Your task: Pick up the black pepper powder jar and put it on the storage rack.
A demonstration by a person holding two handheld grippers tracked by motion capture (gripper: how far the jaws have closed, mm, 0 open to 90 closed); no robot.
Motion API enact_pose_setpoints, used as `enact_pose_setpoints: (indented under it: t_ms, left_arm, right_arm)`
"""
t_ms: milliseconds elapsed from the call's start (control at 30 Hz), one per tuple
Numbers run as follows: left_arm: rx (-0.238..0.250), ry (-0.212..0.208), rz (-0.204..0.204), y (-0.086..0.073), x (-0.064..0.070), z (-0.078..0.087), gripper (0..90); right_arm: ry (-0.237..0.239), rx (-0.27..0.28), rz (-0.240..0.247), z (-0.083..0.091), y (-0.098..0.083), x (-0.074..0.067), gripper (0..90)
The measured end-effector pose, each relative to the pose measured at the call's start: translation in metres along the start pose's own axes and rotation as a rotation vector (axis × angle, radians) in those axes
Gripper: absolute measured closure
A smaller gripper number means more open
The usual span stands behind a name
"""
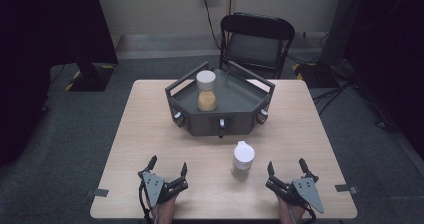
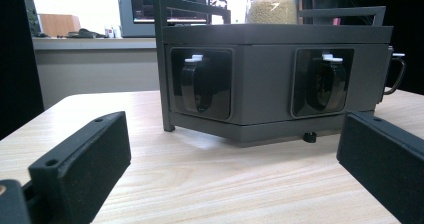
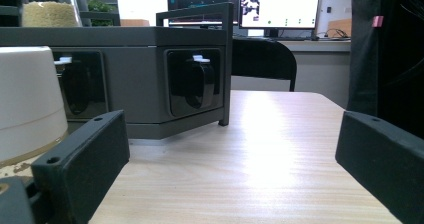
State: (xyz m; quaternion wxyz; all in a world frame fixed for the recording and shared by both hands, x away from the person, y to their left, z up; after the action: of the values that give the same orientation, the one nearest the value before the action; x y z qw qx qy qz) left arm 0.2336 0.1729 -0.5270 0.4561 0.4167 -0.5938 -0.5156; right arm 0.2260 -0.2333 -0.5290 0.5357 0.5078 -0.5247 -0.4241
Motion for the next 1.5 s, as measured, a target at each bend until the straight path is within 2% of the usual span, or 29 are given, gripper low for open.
enact_pose_setpoints:
  t_ms: [267, 433, 533, 800, 967, 1100, 1300, 1500]
  left_arm:
    - [-0.001, 0.001, 0.000, 0.000, 0.000, 0.000, 0.1]
    - [-0.002, 0.008, 0.000, 0.000, 0.001, 0.000, 0.1]
    - [-0.001, 0.008, 0.000, 0.000, 0.001, 0.000, 0.2]
    - [-0.001, 0.002, 0.001, 0.000, 0.000, 0.000, 0.2]
    - [-0.002, 0.002, 0.001, 0.000, 0.000, 0.000, 0.5]
    - [-0.001, 0.001, 0.000, 0.000, 0.000, 0.000, 0.9]
    - [-0.001, -0.002, 0.001, 0.000, 0.000, 0.000, 1.5]
    - [0.000, -0.003, 0.000, 0.000, 0.000, 0.000, 1.5]
  right_arm:
    - [0.009, -0.007, -0.006, -0.001, 0.010, 0.000, 0.0]
    - [0.024, 0.032, -0.020, 0.000, 0.023, -0.004, 0.0]
    - [0.034, 0.041, 0.000, -0.001, 0.029, -0.008, 0.0]
    - [0.073, 0.066, 0.006, -0.001, 0.041, -0.016, 0.0]
    - [0.079, 0.090, 0.012, -0.002, 0.047, -0.022, 0.0]
    - [0.110, 0.096, 0.003, -0.004, 0.051, -0.027, 0.0]
    - [0.144, 0.084, 0.041, -0.009, 0.057, -0.041, 0.0]
    - [0.183, 0.080, 0.045, -0.014, 0.060, -0.053, 0.0]
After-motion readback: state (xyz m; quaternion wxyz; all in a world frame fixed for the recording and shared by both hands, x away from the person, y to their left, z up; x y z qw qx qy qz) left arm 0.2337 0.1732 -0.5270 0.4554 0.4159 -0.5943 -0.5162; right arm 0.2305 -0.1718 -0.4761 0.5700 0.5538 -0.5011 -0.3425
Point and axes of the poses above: each handheld gripper's, and its own axes: z roughly backward along the jaws, y roughly out of its top, x roughly to its right, the point moved 8 cm from there along -z, roughly forward along the jaws, and after that the axes turned 7 degrees about z, right-handed, at the moved point
